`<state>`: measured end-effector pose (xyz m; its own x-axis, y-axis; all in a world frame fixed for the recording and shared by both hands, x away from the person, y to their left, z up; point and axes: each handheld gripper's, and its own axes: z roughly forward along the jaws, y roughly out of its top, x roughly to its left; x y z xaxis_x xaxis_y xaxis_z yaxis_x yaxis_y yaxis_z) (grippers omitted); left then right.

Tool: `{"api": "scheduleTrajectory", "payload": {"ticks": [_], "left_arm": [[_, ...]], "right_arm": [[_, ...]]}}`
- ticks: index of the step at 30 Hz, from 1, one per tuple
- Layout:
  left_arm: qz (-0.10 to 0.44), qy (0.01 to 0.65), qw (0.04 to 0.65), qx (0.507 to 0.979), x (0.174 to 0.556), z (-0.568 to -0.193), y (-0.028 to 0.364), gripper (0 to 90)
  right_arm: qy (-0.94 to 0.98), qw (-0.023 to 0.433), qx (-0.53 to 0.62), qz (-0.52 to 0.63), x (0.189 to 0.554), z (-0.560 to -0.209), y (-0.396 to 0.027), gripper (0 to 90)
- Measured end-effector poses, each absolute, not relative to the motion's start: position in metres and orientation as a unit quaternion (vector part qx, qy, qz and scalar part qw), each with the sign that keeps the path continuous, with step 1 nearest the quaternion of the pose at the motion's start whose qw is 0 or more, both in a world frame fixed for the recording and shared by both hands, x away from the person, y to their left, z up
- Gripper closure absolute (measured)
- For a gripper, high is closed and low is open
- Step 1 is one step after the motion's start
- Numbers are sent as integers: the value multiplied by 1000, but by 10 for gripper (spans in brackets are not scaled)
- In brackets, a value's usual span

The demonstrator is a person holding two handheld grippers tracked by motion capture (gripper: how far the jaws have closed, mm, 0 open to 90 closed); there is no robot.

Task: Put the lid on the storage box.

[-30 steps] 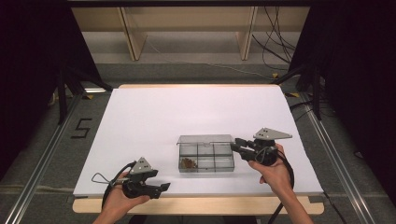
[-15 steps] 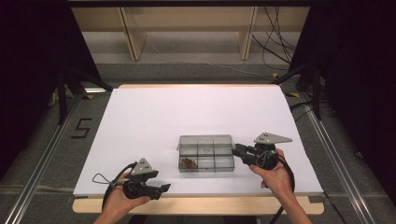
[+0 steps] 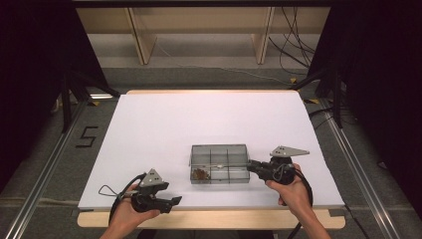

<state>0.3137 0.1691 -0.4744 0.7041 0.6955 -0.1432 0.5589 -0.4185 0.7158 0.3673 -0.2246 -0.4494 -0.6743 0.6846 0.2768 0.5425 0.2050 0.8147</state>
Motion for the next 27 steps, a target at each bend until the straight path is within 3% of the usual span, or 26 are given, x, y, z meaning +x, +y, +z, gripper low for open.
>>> {"api": "scheduleTrajectory", "payload": {"ticks": [16, 19, 21, 25, 27], "left_arm": [[86, 372, 390, 838, 313, -475, 168, 305], [86, 372, 390, 838, 313, -475, 169, 305], [86, 372, 389, 839, 313, -475, 169, 305], [90, 373, 386, 839, 314, -475, 169, 305], [90, 373, 386, 839, 314, -475, 169, 305]], "right_arm": [[781, 49, 397, 480, 355, -457, -222, 818], [788, 65, 382, 479, 356, -459, -224, 817], [781, 43, 395, 482, 354, -460, -222, 816], [789, 57, 383, 477, 355, -462, -224, 816], [785, 39, 398, 474, 352, -462, -222, 814]]}}
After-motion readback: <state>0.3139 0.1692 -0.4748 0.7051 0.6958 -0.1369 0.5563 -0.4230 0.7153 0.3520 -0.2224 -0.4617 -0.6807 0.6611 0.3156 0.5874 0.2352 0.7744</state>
